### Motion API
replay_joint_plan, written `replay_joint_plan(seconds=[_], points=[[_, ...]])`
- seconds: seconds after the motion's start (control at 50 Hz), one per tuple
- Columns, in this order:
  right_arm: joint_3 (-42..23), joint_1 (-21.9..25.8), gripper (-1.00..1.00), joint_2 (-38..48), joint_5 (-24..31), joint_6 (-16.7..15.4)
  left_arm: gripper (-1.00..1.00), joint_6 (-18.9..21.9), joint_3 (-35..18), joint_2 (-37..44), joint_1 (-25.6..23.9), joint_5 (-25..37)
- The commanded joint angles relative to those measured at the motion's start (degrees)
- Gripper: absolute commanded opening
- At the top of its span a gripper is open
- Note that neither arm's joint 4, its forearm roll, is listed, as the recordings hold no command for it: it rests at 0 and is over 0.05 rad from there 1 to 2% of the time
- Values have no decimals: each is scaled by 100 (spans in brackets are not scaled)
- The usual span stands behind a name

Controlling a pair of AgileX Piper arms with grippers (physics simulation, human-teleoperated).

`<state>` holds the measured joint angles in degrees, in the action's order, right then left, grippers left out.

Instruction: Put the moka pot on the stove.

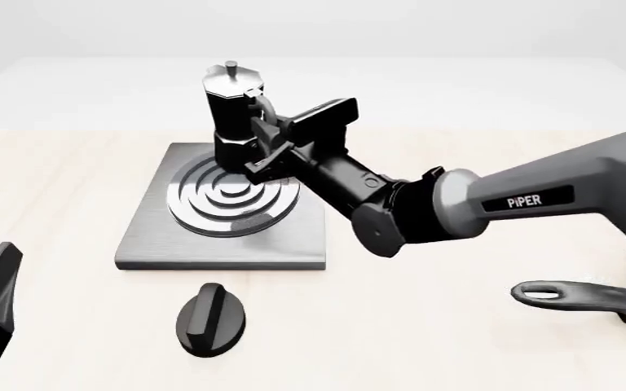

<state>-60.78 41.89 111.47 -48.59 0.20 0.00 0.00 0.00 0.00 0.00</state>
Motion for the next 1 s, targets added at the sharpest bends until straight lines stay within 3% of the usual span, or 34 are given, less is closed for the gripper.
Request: replay_joint_plan(seconds=[0.02, 1.0], points=[[-336, 8, -100, 217, 23, 30, 100, 0, 0, 0, 0, 0], [-534, 79, -100, 683, 91, 38, 100, 0, 0, 0, 0, 0]])
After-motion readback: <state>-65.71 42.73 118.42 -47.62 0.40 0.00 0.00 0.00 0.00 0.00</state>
